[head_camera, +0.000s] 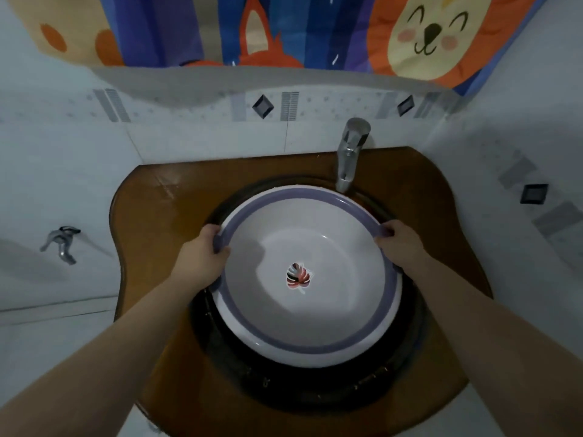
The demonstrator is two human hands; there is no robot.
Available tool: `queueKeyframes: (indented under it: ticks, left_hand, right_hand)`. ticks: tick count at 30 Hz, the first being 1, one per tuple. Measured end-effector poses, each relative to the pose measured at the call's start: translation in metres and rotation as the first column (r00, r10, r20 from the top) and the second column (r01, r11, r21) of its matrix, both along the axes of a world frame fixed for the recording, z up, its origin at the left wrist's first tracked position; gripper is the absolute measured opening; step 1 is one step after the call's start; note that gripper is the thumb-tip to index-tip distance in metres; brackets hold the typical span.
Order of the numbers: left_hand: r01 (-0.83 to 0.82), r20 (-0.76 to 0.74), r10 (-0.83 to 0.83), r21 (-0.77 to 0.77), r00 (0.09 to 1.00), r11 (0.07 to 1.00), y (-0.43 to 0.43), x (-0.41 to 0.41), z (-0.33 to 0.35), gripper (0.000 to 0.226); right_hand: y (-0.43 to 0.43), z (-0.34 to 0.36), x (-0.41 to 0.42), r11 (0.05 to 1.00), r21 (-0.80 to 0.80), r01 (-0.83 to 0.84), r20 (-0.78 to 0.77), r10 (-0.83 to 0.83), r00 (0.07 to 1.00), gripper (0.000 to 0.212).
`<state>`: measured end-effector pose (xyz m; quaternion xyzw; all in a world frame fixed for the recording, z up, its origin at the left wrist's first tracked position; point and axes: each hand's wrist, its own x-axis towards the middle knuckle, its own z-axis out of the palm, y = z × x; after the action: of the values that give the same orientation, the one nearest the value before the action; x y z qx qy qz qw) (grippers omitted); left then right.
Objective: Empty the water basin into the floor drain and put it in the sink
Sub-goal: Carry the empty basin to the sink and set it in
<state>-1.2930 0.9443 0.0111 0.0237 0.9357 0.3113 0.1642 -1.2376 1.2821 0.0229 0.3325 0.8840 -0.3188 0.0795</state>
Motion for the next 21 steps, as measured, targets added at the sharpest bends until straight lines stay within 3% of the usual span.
queueKeyframes:
  ticks: [4, 14, 21]
  left_hand:
    - [0.015, -0.025, -0.019, -0.160, 0.999, 0.987, 0.016, 0.002, -0.004, 0.036]
    - [-0.051, 0.042, 0.068, -0.317, 0.997, 0.947, 0.038, 0.010, -0.012, 0.048]
    - [-0.040, 0.080, 0.080, -0.414, 0.994, 0.909, 0.039, 0.030, -0.019, 0.073]
  right_hand:
    - [-0.004, -0.010, -0.002, 0.946, 0.293, -0.136, 0.049, 0.127, 0.991, 0.033]
    - [0.003, -0.022, -0.005, 0.929, 0.258, -0.266, 0.151, 0.233, 0.961, 0.040]
    - [0.012, -0.026, -0.005, 0.887, 0.278, -0.370, 0.128, 0.348, 0.929, 0.058]
